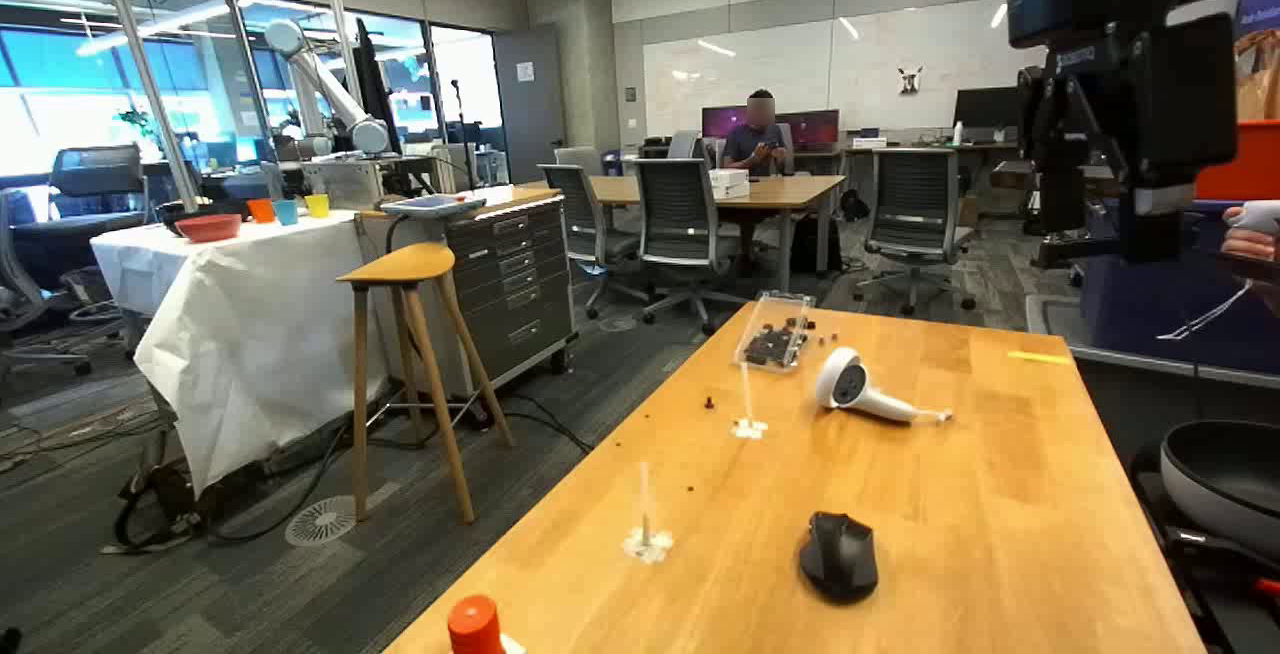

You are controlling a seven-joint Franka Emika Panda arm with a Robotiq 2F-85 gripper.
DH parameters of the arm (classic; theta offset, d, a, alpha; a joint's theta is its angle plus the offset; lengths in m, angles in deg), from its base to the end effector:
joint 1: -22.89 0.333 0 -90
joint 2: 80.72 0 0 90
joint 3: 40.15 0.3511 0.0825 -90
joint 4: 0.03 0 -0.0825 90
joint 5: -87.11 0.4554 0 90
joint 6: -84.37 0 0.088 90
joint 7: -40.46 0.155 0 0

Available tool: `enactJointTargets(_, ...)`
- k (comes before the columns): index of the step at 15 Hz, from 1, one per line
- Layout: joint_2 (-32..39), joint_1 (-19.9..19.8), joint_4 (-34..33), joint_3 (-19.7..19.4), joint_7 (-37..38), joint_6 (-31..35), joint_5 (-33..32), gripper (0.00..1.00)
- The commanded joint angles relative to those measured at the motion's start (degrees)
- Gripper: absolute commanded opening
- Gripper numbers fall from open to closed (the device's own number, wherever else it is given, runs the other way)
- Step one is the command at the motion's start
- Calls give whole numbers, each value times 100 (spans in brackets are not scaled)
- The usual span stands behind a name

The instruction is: Press the left button of the mouse

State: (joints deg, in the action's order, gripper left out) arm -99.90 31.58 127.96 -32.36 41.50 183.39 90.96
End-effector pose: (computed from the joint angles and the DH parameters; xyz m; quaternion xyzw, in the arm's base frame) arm 0.4582 0.1472 0.4537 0.9889 0.1202 -0.0871 0.0026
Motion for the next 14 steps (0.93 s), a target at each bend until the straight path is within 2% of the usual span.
enactJointTargets(1,3,-18,-20,18,-3,-7,5,100)
enactJointTargets(4,-6,-18,-37,18,-3,-7,5,100)
enactJointTargets(8,186,-84,53,9,106,685,-82,100)
enactJointTargets(12,510,-207,103,-34,186,1645,-206,100)
enactJointTargets(13,605,-236,116,-42,203,1870,-266,79)
enactJointTargets(14,722,-270,119,-57,218,2088,-299,75)
